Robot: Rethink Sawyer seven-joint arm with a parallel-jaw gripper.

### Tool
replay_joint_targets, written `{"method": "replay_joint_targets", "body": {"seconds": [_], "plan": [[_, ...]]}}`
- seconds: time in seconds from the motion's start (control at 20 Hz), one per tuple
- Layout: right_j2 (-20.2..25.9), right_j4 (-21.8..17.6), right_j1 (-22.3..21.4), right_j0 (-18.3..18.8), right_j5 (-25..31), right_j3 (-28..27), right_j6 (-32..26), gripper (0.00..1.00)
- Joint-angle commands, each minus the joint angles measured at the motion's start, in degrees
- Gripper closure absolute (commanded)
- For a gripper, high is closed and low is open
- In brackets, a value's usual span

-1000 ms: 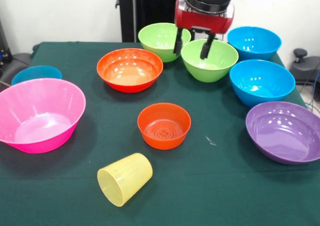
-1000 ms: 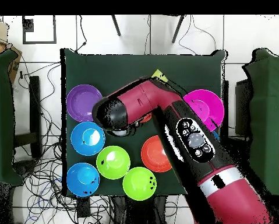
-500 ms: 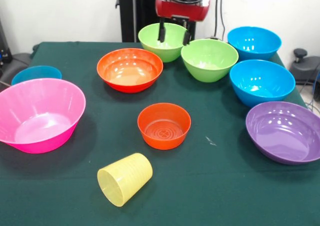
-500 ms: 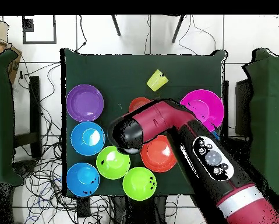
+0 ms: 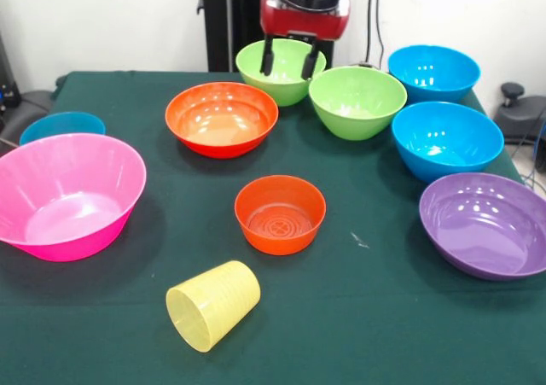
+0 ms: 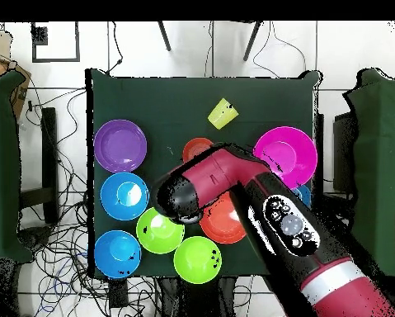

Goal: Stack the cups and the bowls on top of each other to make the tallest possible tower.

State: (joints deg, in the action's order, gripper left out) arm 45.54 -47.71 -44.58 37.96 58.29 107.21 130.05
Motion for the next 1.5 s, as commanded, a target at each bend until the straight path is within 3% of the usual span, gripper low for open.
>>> {"method": "replay_joint_targets", "body": {"seconds": [0.05,0.7,1.05,1.2,1.5], "plan": [[-3.6,-6.8,4.3,-4.5,5.1,-3.1,-14.2,0.00],[-3.9,-5.8,6.7,-3.1,-2.1,-2.7,-10.5,0.00],[-4.8,-7.7,8.9,-3.2,-4.4,-3.3,-8.3,0.00],[-5.7,-8.3,9.9,-4.0,-4.2,-4.4,-7.7,0.00],[-10.6,-11.3,14.4,-9.1,-3.3,-9.2,-1.0,0.00]]}}
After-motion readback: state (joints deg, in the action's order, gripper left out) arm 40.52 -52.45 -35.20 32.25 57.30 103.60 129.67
